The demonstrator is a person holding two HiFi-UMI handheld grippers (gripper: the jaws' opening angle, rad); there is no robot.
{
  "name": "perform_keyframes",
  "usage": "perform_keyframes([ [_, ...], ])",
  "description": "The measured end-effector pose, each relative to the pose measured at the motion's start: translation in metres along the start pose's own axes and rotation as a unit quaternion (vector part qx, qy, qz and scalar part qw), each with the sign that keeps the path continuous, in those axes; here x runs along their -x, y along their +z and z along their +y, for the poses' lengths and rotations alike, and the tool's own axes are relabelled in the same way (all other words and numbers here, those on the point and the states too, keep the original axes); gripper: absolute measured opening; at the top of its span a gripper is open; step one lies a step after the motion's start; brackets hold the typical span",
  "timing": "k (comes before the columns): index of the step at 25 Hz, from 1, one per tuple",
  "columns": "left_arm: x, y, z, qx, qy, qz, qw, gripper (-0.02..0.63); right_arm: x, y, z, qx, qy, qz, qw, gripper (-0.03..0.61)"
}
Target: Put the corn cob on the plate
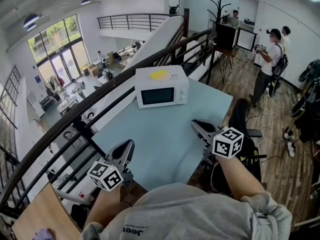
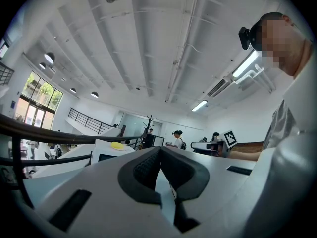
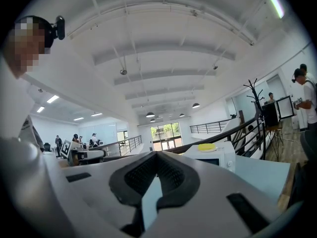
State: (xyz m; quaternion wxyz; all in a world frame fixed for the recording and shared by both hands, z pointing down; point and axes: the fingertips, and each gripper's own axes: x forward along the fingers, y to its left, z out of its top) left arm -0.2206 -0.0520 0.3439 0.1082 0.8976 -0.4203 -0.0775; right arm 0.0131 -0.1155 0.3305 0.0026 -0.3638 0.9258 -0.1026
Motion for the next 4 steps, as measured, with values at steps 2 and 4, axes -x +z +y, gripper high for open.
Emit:
perform_keyframes([
  [2,-0.0026,0.0010,0.0021,0.000,-0.001,0.001,1.0000,0.018,-0.0020,0.0017,-0.0017,0.001,0.000,-0.001,1.000,0.015],
  [4,-0.0050,0.0023,0.0039,0.001,-0.002,0.001,1.0000,0.018,-0.0042,0.0036,-0.0029,0.001,0.000,-0.001,1.000,0.015],
])
